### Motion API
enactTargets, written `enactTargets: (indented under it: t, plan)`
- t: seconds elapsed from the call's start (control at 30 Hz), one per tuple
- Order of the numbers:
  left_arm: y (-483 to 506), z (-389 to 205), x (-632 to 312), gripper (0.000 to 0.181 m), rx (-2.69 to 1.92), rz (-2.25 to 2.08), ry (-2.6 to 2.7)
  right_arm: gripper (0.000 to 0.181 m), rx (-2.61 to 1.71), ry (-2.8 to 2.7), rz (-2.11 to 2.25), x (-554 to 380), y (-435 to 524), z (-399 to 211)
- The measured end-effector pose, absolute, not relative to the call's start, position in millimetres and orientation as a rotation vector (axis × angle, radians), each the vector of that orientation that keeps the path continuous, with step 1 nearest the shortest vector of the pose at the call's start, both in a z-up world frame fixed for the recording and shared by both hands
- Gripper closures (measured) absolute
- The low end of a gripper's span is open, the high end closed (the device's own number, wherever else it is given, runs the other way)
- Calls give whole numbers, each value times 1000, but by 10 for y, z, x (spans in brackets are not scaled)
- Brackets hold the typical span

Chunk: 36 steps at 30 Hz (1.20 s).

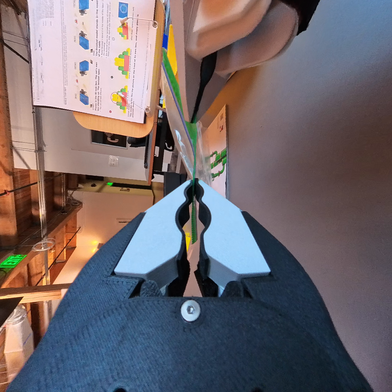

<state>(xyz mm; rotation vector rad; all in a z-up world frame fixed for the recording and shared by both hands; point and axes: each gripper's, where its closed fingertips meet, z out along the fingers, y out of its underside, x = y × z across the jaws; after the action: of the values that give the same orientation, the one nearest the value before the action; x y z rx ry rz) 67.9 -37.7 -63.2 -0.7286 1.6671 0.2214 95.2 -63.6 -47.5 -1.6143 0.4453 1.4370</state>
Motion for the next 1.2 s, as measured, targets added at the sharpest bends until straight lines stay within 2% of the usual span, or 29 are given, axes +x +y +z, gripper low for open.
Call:
enactTargets:
  t: [0.13, 0.3, 0.37, 0.47, 0.53, 0.7, 0.87, 1.0, 1.2]
  plan:
    - [-456, -664, 690, 181, -829, 28, 1685, 181, -1578, 407, 1446, 953, -653, -406]
    - [-631, -573, 640, 142, -1109, -529, 1702, 181, -1631, 334, 1299, 1007, -661, -469]
    - [-764, -430, 571, 136, -1193, -847, 1720, 181, -1654, 269, 1215, 1003, -669, -459]
    - [-823, -104, 496, 138, -1220, -1211, 1643, 181, -1666, 158, 1129, 922, -682, -385]
    - [-799, 10, 515, 146, -1201, -1281, 1592, 181, -1671, 86, 1110, 823, -697, -329]
    - [-838, -80, 622, 148, -1195, -1264, 1667, 181, -1652, -3, 1131, 651, -756, -210]
    - [-864, -253, 675, 159, -1162, -1096, 1749, 181, -1632, -13, 1198, 587, -806, -148]
    - [-904, -258, 649, 168, -1166, -1133, 1759, 181, -1639, -27, 1198, 587, -818, -157]
    - [-897, -246, 605, 168, -1194, -1191, 1743, 181, -1661, -26, 1179, 627, -826, -198]
